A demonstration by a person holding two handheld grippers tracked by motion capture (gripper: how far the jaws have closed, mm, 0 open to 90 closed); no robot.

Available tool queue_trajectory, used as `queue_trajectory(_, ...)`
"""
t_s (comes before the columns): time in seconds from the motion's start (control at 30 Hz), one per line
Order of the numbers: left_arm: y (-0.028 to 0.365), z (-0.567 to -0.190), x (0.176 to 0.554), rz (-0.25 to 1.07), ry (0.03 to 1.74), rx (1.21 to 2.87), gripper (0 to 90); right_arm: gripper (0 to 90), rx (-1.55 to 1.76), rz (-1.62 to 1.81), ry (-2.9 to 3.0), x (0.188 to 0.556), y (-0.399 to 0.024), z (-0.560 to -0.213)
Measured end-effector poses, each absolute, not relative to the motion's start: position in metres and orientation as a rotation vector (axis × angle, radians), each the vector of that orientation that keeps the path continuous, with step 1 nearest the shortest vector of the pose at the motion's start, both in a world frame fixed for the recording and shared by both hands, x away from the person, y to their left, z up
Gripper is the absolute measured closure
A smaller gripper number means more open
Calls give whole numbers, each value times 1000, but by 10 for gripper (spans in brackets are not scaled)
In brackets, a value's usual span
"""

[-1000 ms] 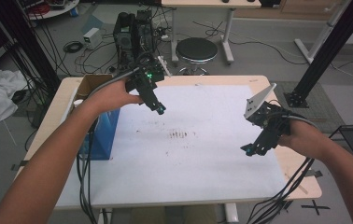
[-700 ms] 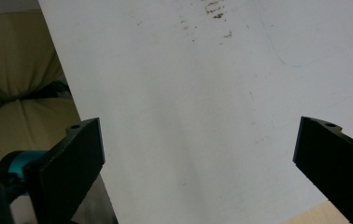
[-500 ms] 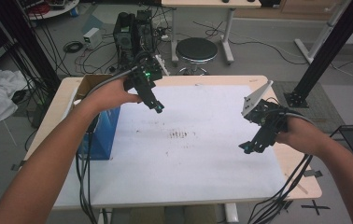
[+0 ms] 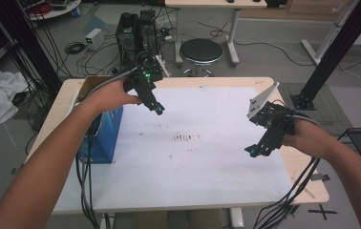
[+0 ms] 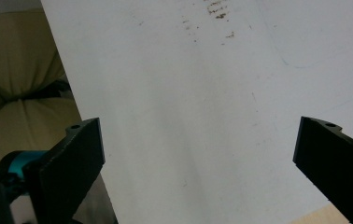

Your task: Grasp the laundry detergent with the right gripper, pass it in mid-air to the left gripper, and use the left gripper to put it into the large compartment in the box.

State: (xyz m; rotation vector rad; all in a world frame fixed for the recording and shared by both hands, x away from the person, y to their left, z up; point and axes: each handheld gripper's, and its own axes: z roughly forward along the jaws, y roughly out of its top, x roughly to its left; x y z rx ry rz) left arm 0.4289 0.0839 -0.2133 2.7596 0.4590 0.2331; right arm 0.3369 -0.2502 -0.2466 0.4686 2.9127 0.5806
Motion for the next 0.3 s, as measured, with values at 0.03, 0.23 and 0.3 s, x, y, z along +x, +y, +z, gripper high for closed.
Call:
queue_trajectory(0.03,84,-214,429,235,458,2761,110,10,471,583,2912,337,-250,-247)
queue_trajectory(0.23,83,-213,428,239,454,2772,110,10,478,583,2917,336,-251,-247)
queue_trajectory(0.3,83,-213,428,241,452,2766,110,10,478,587,2915,336,-251,-247)
